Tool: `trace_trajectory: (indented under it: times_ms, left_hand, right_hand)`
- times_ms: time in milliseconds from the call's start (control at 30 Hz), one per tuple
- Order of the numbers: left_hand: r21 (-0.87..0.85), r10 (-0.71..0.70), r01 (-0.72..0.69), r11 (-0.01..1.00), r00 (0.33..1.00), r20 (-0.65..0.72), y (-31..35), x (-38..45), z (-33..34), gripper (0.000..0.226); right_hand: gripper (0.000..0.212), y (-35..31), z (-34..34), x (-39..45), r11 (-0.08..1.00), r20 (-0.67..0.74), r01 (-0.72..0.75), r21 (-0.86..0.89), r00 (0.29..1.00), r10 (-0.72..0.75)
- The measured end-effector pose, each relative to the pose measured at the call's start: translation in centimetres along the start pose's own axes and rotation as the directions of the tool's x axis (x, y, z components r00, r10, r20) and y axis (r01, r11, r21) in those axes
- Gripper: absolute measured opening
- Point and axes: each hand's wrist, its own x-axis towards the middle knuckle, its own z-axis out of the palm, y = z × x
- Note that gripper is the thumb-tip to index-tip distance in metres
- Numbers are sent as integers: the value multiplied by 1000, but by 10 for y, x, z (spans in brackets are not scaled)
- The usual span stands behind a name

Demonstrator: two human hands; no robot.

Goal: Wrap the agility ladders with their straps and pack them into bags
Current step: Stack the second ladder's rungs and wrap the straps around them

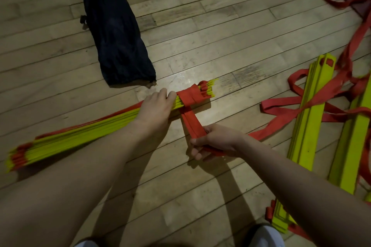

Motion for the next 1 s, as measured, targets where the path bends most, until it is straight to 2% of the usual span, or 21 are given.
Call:
trace_trajectory:
  times_ms: [133, 233, 367, 533, 633, 700, 767, 833, 900, 1000]
  left_hand:
    - [28, -18, 17, 999, 1000, 9, 5, -10, 9, 55]
    - [-38, 25, -23, 999, 998, 49, 13, -23, 6, 59]
    - [22, 57, -59, 998, 995, 79, 16, -43, -4, 51]
    - [58, -6, -2, 998, 992, 124, 21, -44, -12, 75]
    - [102, -39, 25, 995, 989, 142, 22, -40, -11, 80]
    - [115, -50, 38, 993, 993, 107, 16, -33, -13, 85]
    - [119, -90, 81, 990, 994, 67, 9, -24, -18, 95]
    - [134, -120, 114, 984, 992, 36, 7, -16, -23, 100]
    - [146, -139, 137, 980, 990, 5, 8, -13, -25, 100]
    - [194, -126, 134, 972, 991, -49, 12, -18, -19, 88]
  right_hand:
    - [5, 3, 8, -1, 981, -74, 82, 173, 995, -70]
    - [10, 5, 14, 0, 973, -162, 135, 188, 981, -105]
    - [20, 6, 24, 0, 975, -196, 144, 169, 975, -110]
    - [21, 1, 31, -3, 969, -215, 165, 181, 969, -125]
    - [17, -1, 33, 0, 973, -207, 126, 192, 975, -85]
    - [15, -1, 30, 0, 987, -154, 48, 154, 988, -24]
    - [15, -2, 26, -5, 999, -71, -46, -7, 996, 45]
    - [17, -3, 23, -10, 993, -8, -70, -100, 998, 70]
    - [17, -4, 23, -10, 998, -7, -38, -42, 999, 37]
    - [15, 0, 27, -7, 997, -91, 59, 40, 994, -55]
